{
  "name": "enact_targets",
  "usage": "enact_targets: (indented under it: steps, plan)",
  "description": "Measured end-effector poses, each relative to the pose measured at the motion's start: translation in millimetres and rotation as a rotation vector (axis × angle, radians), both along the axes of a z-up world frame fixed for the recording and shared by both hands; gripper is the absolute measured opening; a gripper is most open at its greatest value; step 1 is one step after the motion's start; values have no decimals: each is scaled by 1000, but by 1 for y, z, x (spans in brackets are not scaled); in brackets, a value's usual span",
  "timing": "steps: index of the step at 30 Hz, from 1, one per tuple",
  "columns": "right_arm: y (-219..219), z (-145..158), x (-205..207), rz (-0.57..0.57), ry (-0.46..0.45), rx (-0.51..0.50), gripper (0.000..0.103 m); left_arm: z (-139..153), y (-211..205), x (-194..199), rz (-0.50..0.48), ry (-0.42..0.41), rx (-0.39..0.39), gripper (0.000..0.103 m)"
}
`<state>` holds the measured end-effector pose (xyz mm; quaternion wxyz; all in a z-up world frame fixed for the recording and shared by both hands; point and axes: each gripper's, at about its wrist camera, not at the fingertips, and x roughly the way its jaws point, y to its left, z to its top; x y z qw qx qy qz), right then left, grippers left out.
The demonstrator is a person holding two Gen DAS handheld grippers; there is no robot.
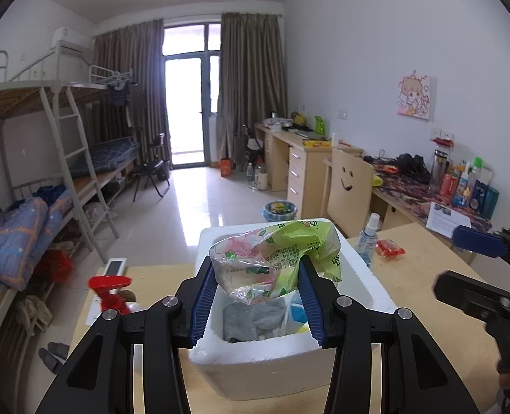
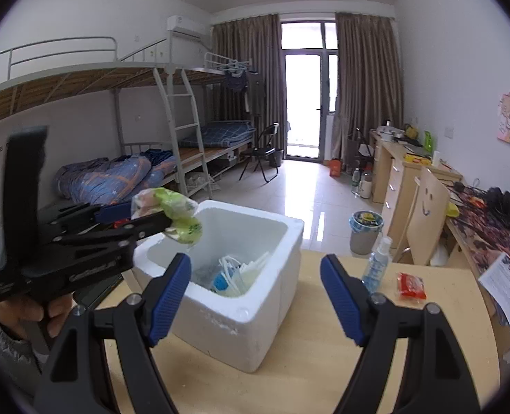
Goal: Organize soft objects
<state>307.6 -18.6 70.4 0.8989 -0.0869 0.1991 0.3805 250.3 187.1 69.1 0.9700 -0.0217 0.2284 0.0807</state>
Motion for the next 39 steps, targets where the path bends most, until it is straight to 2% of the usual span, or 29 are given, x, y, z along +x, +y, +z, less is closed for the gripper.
enact_targets:
  steps: [10, 20, 22, 24, 27, 33, 37, 39]
  plan:
    - [-21, -3, -17, -86, -6, 8, 81, -9, -5, 18, -41, 44, -13, 48]
    - [-37, -10, -23, -122, 7, 7, 81, -16, -11, 34, -58, 79, -5, 51]
    - [-39, -11, -24, -126, 5, 9, 81, -17, -11, 36, -59, 86, -5, 58]
    - [-42, -12, -23, -132, 10, 16, 81, -17, -12, 37, -65, 87, -1, 71]
    - [-44, -13, -23, -140, 9, 15, 81, -14, -15, 34, -59, 73, 9, 85]
    - [-52, -10, -30, -146, 3, 31, 81, -2, -25, 15, -39, 18, 45, 102]
    - [-60, -3, -43, -139, -15, 56, 81, 11, -34, -7, -47, -29, 44, 102]
    - [-62, 2, -51, -138, -30, 65, 84, 18, -38, -19, -47, -49, 45, 102]
